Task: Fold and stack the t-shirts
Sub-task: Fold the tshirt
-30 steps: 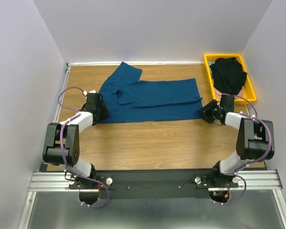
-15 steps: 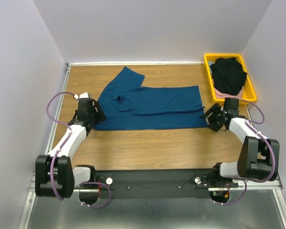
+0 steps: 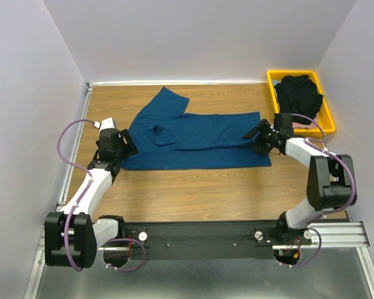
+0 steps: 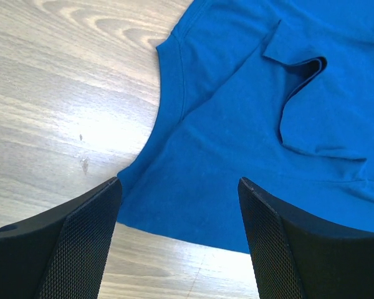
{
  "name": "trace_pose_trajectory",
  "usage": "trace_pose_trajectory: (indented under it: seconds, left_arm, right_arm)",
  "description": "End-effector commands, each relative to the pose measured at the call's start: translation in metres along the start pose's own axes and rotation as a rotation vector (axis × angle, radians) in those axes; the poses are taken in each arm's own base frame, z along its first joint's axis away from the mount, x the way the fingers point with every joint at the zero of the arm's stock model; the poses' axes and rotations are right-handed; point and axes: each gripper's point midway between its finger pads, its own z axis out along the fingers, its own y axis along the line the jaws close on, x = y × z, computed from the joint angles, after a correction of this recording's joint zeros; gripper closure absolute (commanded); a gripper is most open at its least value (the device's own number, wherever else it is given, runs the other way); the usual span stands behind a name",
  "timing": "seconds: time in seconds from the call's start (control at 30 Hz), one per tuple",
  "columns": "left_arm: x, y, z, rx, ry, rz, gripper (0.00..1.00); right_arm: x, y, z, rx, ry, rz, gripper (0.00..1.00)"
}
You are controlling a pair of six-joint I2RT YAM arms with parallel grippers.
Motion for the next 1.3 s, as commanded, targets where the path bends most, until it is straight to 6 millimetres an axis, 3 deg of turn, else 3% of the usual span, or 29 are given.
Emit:
trace_pose_trajectory:
  seconds: [0.0, 0.53, 0.83, 0.97, 1.07, 1.2, 1.27]
  left_arm:
    - [-0.012, 0.001, -0.001, -0.002, -0.052, 0.008, 0.17]
    - [-0.014, 0.003, -0.001, -0.016, -0.055, 0.008, 0.17]
    - [-0.011, 0.003, 0.001, -0.020, -0.045, 0.012, 0.17]
    - [-0.010, 0.004, 0.002, -0.023, -0.040, 0.012, 0.17]
    - [-0.009, 0.001, 0.001, -0.008, -0.032, 0.006, 0.17]
    - [-0.021, -0.012, -0.001, 0.034, -0.038, -0.027, 0.20]
    - [-0.021, -0.019, 0.001, 0.061, -0.021, -0.041, 0.21]
  right_arm:
    - [-0.011, 0.007, 0.017, 0.011, -0.025, 0.024, 0.23]
    - [-0.031, 0.026, 0.034, -0.010, -0.031, 0.009, 0.23]
    - [-0.026, -0.004, 0.062, 0.084, -0.009, 0.008, 0.23]
    - [-0.029, -0.011, 0.064, 0.106, -0.022, -0.031, 0.23]
    - [-0.032, 0.002, 0.058, 0.063, -0.016, -0.103, 0.24]
    - [-0.032, 0.052, 0.040, -0.046, 0.009, -0.274, 0.27]
    - [-0.026, 0.067, 0.037, -0.055, 0.008, -0.399, 0.27]
